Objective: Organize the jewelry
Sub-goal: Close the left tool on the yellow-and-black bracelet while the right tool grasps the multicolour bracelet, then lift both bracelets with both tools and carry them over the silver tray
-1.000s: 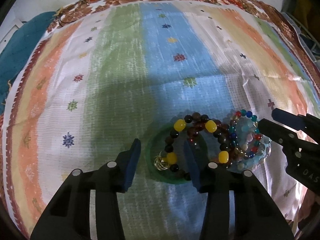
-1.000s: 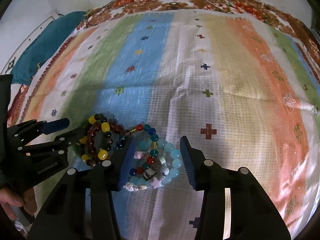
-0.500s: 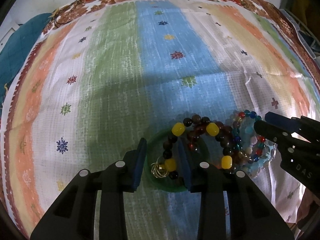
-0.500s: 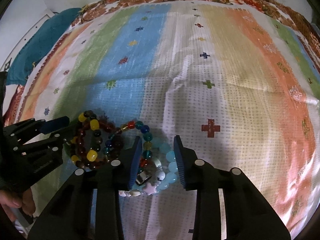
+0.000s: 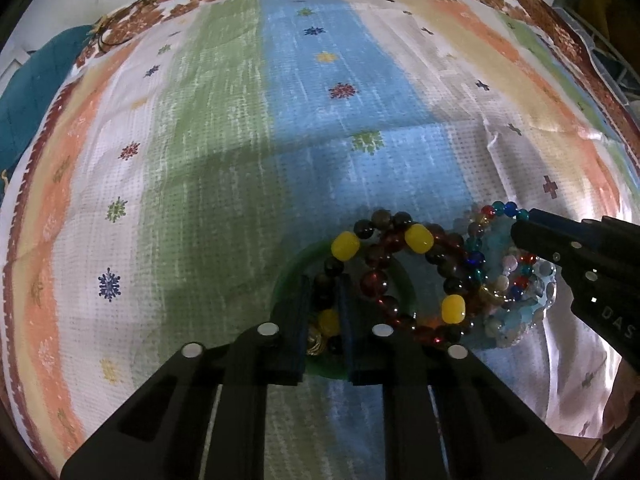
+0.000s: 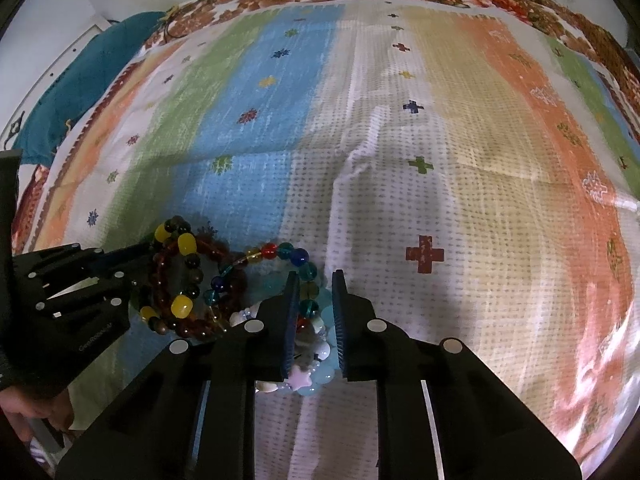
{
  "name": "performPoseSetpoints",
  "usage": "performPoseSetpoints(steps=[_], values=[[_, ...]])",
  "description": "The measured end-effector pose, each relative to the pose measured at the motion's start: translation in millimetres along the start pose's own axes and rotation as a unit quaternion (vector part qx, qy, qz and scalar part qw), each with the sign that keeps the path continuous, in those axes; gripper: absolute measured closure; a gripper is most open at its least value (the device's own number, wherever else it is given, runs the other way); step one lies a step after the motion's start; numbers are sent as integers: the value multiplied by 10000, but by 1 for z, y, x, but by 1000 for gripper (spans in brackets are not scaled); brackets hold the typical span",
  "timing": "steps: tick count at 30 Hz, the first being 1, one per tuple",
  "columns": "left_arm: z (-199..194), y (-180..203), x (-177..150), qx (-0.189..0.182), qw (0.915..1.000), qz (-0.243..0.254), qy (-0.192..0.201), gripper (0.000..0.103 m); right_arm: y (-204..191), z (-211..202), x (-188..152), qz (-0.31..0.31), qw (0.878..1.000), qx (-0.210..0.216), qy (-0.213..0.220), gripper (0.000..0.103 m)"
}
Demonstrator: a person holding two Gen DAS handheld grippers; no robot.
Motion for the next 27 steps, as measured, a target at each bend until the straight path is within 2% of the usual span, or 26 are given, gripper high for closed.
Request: performPoseSetpoints(steps=[5, 17, 27], values=[[-1, 0, -1, -37, 10000, -28, 41, 93, -1, -3, 0, -71, 10000, 15, 48, 93], [-26, 1, -6, -107, 9997, -45, 225, 94, -6, -19, -1, -190, 9997, -52, 155, 93], [-51, -6, -6, -5, 9989, -119, 447, 93, -5, -35, -9, -435, 9978, -416, 261, 93]])
Point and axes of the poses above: each gripper's, at about its wrist camera, not at the fingertips, and z roughly the way its jaws point, y to its right, x to its top, the point moved 8 cm from there along z, roughly the way its jaws point, and after that the axes turned 7 degrees about -y, right-handed, at the moved point
